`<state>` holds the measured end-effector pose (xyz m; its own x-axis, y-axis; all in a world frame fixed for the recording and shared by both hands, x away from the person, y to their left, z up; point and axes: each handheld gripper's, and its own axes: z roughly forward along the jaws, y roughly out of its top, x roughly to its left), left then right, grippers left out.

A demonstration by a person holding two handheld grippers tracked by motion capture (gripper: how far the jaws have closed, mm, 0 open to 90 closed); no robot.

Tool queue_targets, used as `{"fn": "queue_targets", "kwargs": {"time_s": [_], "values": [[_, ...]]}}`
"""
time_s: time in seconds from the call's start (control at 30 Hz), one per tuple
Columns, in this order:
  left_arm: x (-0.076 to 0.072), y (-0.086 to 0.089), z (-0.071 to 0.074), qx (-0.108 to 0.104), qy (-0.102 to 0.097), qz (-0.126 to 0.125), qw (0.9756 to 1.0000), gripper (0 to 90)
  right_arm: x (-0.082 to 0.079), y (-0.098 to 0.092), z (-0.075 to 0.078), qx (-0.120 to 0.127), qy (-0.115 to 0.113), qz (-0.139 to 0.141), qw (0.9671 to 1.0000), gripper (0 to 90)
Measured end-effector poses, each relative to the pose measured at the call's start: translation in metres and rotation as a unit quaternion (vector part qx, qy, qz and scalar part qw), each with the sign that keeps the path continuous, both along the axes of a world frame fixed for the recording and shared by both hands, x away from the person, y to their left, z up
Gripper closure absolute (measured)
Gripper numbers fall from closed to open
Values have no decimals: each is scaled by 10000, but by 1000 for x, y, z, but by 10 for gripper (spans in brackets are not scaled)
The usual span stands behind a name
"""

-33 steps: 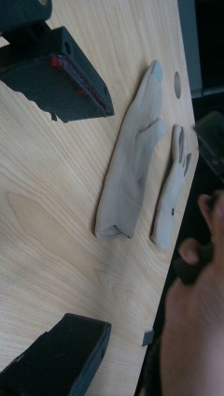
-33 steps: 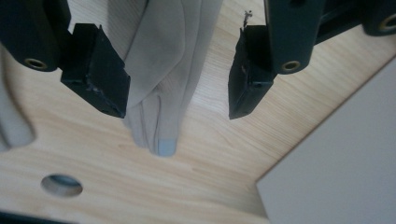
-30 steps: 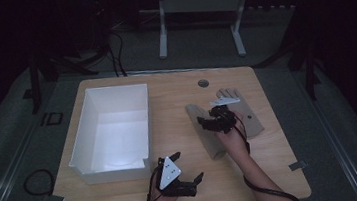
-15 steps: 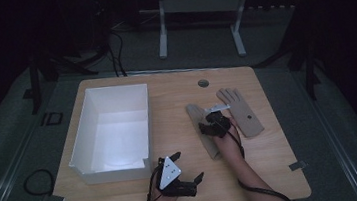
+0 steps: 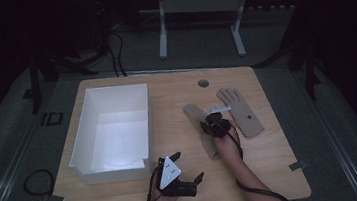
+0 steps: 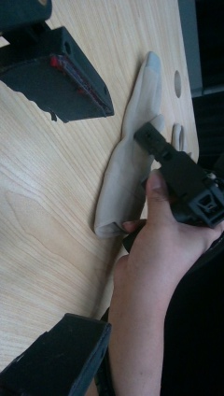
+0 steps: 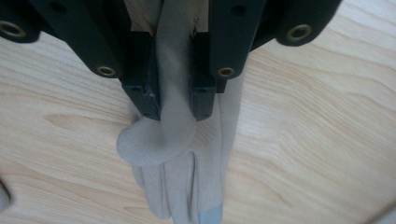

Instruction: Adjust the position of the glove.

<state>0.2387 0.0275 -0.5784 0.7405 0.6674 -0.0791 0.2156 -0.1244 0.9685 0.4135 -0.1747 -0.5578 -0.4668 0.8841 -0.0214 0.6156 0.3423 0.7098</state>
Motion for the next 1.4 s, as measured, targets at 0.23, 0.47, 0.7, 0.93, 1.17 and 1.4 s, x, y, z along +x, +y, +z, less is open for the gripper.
{"fn": "queue_targets", "kwargs": {"time_s": [0.23,0.47,0.7,0.93,1.17,1.4], "values": [[0,0,0,-1,-5,16,10000,11,-11,-4,27,490,-109,-404,9979,766],[0,0,0,6,-17,17,10000,11,-35,-11,60,765,-407,-738,9935,767],[0,0,0,2,-7,23,10000,11,-55,-18,75,829,-628,-1009,9895,767],[0,0,0,-4,-7,10,10000,11,-63,-28,51,887,-371,-1368,9859,766],[0,0,0,4,-21,-9,10000,11,-56,-29,17,751,-38,-1562,9849,759],[0,0,0,-4,-25,-25,10000,11,-56,-20,-4,503,-35,-1407,9888,560]]}}
